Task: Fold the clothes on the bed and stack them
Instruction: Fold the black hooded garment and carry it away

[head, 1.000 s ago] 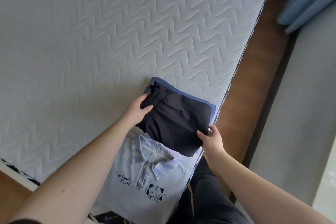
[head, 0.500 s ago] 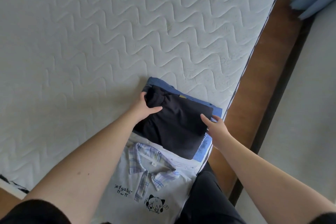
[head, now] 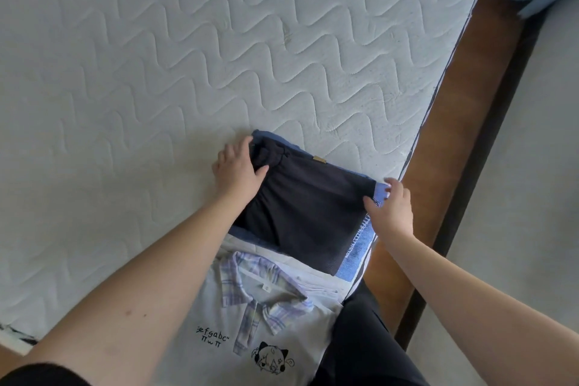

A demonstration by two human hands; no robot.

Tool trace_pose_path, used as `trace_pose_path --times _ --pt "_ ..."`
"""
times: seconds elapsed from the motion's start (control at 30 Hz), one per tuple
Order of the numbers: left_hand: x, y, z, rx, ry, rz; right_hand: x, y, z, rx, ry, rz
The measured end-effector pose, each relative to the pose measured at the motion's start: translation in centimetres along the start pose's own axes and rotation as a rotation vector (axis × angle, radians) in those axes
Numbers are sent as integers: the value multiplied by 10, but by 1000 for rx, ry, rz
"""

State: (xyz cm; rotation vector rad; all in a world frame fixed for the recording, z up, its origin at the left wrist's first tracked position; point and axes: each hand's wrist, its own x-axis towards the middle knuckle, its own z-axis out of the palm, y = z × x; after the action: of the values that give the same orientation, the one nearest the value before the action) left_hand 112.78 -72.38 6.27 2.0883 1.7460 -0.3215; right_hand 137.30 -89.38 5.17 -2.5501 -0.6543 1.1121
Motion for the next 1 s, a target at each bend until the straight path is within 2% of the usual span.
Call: trace_pose_path --times 0.07,0.1,0.17,0.2,0.3,0.37,0.47,0.7,0.77,0.87,0.93,1.0 --pt "-12 8 9 57 312 381 -13 -11 9 -135 170 -276" --pt "-17 11 18 71 408 592 -20 -17 17 -178 201 -412" --pt "-28 12 36 180 392 882 -34 -28 39 -255 187 -600" --pt "-32 10 44 271 342 936 -40 -33 51 -296 164 -652" --pt "-28 -9 57 500 256 877 -45 -40 80 -410 76 -679" --pt "-18 -24 60 552 257 834 -38 -33 91 -505 -13 -632" --pt "-10 -40 68 500 237 834 -17 -17 92 -675 -143 -599" --pt "-17 -56 71 391 230 831 0 25 45 -661 -107 -376" --pt "-21 -70 64 358 199 812 -10 25 41 -663 -63 -415" --pt "-36 -88 56 310 160 764 -36 16 54 -602 22 -594" --pt "-45 -85 55 263 150 738 -56 6 75 -548 9 -687" --pt "-51 -73 60 242 163 710 -70 -6 96 -537 -63 -701"
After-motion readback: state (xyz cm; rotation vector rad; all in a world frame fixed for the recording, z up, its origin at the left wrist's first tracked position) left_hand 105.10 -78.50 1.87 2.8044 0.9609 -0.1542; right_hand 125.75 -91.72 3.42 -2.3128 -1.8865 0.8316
